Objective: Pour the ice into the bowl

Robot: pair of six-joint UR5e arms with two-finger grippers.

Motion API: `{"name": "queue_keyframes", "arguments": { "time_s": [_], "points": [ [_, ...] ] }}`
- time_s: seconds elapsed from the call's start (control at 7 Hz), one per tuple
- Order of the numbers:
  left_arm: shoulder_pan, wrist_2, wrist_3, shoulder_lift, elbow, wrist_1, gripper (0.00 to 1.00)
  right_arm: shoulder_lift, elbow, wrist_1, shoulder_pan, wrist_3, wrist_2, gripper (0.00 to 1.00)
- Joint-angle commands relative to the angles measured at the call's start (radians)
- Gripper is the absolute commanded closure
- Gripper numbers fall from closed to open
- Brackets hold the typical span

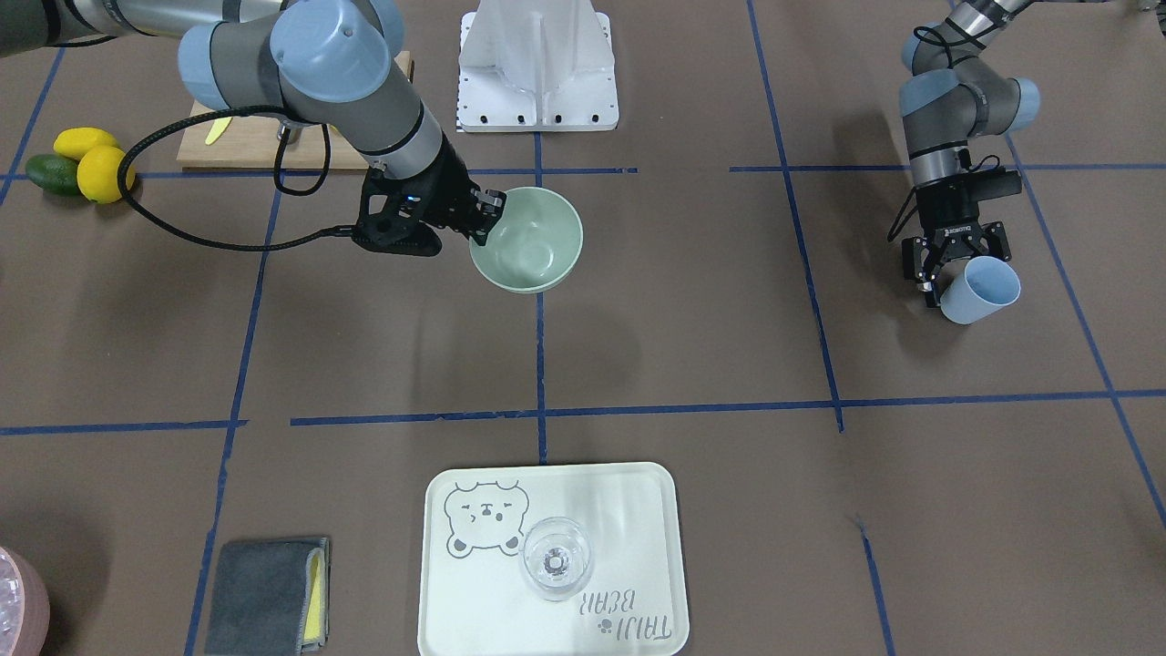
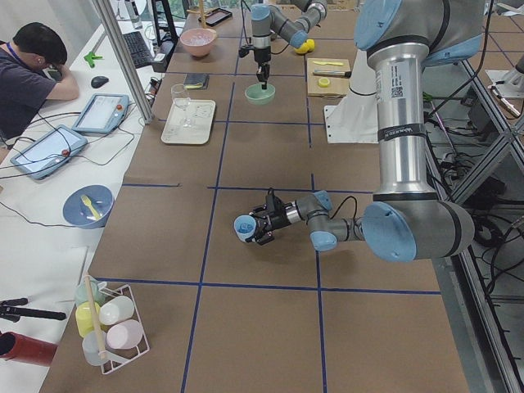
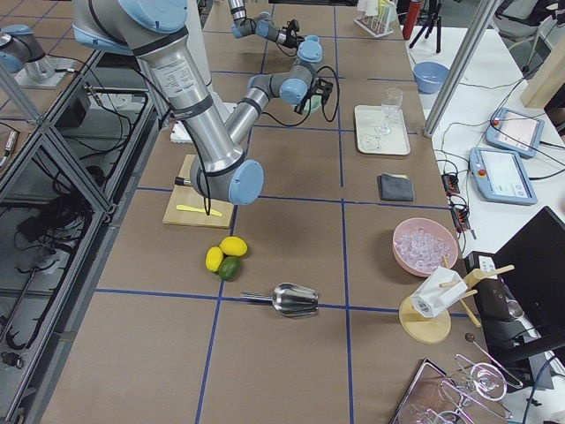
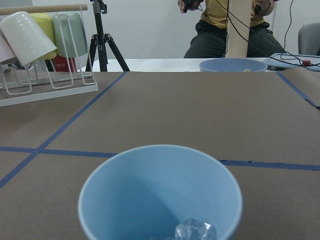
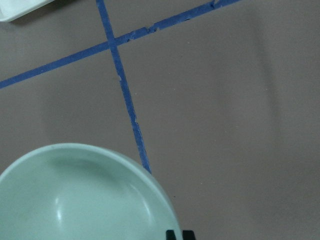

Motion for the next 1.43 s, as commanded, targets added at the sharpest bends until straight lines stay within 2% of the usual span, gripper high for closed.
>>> {"name": "queue_keyframes", "arguments": {
  "time_s": [0.0,0.14,0.29,0.43,0.57,0.71,1.0,1.14,1.29],
  "points": [
    [-0.032,-0.012,0.03,-0.004,0.002,0.0,0.01,0.001,-0.007,0.002,-0.022,0.0,-0.022,1.0],
    [-0.032,-0.014,0.03,-0.005,0.002,0.0,0.03,0.003,-0.011,0.002,-0.032,0.0,-0.033,1.0],
    [-0.033,-0.014,0.036,-0.005,0.002,0.0,0.26,0.006,-0.016,0.005,-0.038,0.0,-0.039,1.0],
    [-0.035,-0.014,0.045,-0.005,0.002,0.0,0.79,0.042,-0.058,0.005,-0.045,0.0,-0.039,1.0],
    [-0.053,-0.012,0.089,-0.013,0.002,-0.003,1.0,0.091,-0.117,0.008,-0.061,0.0,-0.063,1.0],
    [-0.082,-0.014,0.146,-0.04,0.001,-0.035,1.0,0.145,-0.178,0.011,-0.081,-0.002,-0.092,1.0],
    [-0.188,-0.087,0.48,-0.099,-0.022,-0.226,1.0,0.248,-0.302,0.015,-0.111,0.011,-0.134,1.0],
    [-0.211,-0.089,0.517,-0.102,-0.043,-0.239,1.0,0.283,-0.353,0.021,-0.145,0.014,-0.184,1.0],
    [-0.216,-0.103,0.539,-0.101,-0.089,-0.235,1.0,0.294,-0.413,0.091,-0.176,0.017,-0.215,1.0]
  ]
}}
